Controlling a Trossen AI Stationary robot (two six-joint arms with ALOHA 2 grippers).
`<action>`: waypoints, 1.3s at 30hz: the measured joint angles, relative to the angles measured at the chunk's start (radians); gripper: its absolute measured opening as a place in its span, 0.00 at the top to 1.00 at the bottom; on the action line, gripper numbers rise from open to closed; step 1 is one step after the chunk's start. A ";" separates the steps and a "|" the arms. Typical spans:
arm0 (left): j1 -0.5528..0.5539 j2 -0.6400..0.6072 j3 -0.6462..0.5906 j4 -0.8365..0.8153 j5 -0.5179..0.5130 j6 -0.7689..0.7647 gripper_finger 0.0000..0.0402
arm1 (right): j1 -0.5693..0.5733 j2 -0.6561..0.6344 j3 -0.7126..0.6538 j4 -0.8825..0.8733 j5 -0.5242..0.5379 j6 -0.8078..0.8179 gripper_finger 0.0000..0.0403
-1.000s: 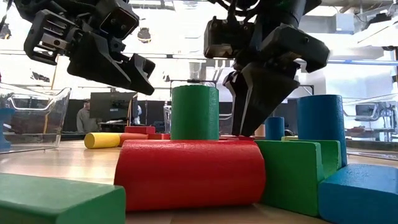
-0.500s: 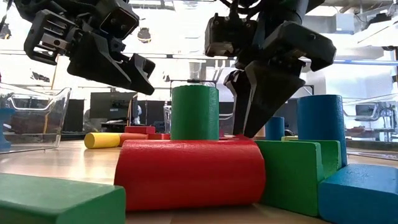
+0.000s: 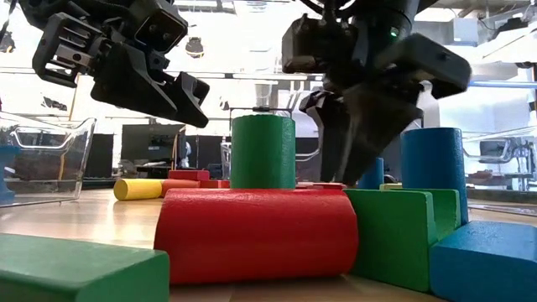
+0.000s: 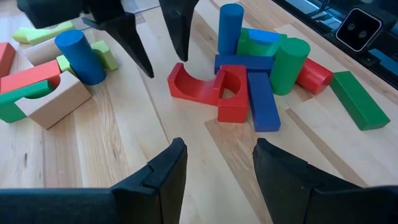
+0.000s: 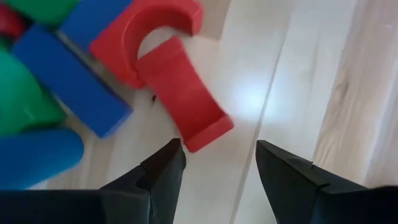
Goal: Sort blocks by size
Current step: Put the red arc block into the left transparent bin
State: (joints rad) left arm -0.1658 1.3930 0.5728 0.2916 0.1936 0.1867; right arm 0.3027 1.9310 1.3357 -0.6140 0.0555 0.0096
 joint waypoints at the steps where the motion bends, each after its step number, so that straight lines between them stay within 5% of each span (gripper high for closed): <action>1: 0.000 0.000 0.000 0.000 0.000 0.000 0.56 | 0.000 0.001 0.000 0.000 0.000 -0.016 0.43; 39: 0.000 0.000 0.000 0.020 0.003 0.003 0.56 | 0.008 0.079 0.000 0.103 -0.027 -0.307 0.42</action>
State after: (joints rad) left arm -0.1658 1.3933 0.5728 0.3113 0.1964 0.1902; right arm 0.3107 2.0096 1.3354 -0.5110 0.0288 -0.2977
